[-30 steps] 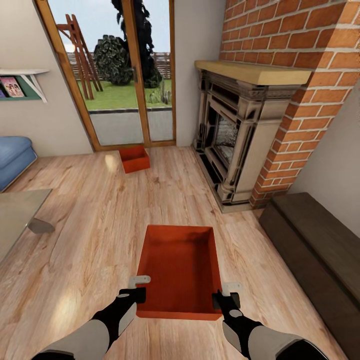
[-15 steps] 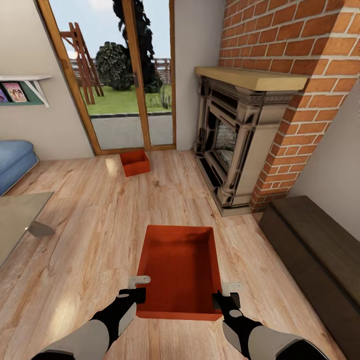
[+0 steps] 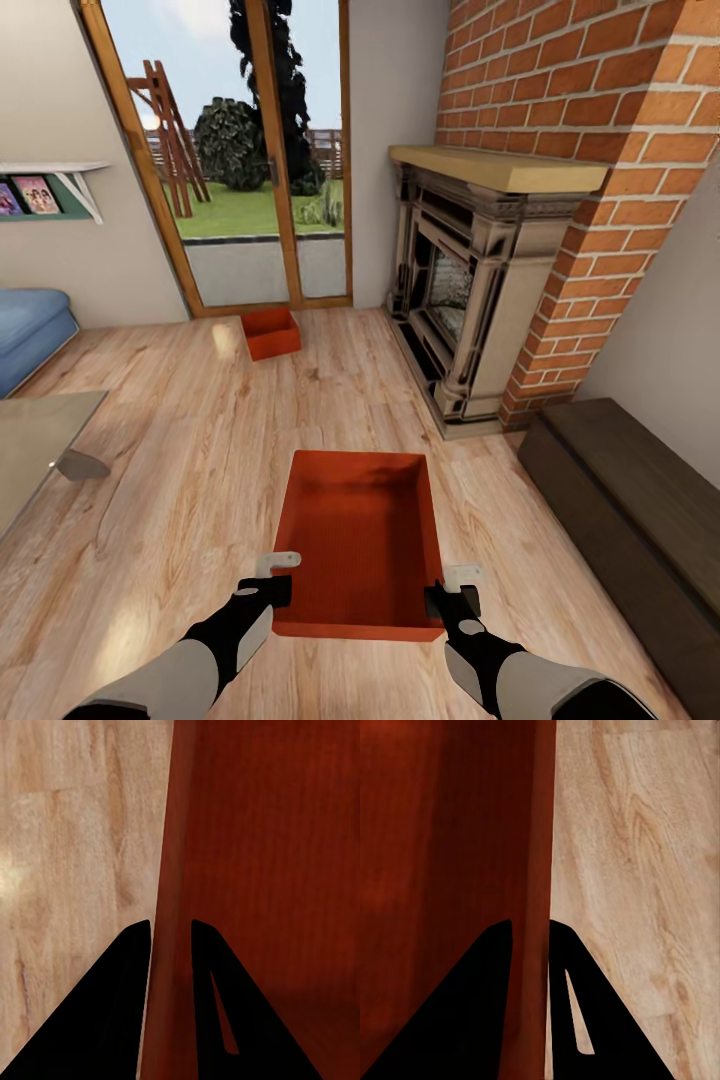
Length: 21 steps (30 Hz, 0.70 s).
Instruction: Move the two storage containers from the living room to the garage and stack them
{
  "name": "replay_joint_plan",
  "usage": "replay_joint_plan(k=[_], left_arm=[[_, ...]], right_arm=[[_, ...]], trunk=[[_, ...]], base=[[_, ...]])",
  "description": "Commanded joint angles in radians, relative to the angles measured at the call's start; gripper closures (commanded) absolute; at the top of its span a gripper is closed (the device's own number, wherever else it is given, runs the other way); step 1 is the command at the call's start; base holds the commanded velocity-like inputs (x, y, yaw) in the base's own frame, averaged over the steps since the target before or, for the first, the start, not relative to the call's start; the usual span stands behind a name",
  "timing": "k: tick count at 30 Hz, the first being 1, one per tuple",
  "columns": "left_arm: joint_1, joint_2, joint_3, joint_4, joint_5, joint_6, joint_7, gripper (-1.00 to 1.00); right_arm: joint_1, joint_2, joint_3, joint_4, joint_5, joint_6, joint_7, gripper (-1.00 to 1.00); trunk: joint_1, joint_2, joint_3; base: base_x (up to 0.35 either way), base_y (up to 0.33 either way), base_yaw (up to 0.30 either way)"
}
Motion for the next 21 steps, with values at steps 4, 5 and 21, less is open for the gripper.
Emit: replay_joint_plan(k=[4, 5, 21], left_arm=[[0.0, 0.008, 0.016, -0.001, -0.002, 0.007, 0.024, 1.0], [0.0, 0.008, 0.016, -0.001, -0.002, 0.007, 0.025, 1.0], [0.0, 0.008, 0.016, 0.002, -0.002, 0.007, 0.024, 1.0]], right_arm=[[-0.001, 0.001, -0.029, -0.002, 0.012, -0.001, 0.0, 1.0], [-0.001, 0.001, -0.029, -0.002, 0.012, -0.001, 0.0, 1.0], [-0.001, 0.001, -0.029, -0.002, 0.012, -0.001, 0.0, 1.0]], trunk=[[0.0, -0.001, 0.005], [0.0, -0.001, 0.007], [0.0, -0.001, 0.033]], base=[[0.0, 0.0, 0.0], [0.0, 0.0, 0.0], [0.0, 0.0, 0.0]])
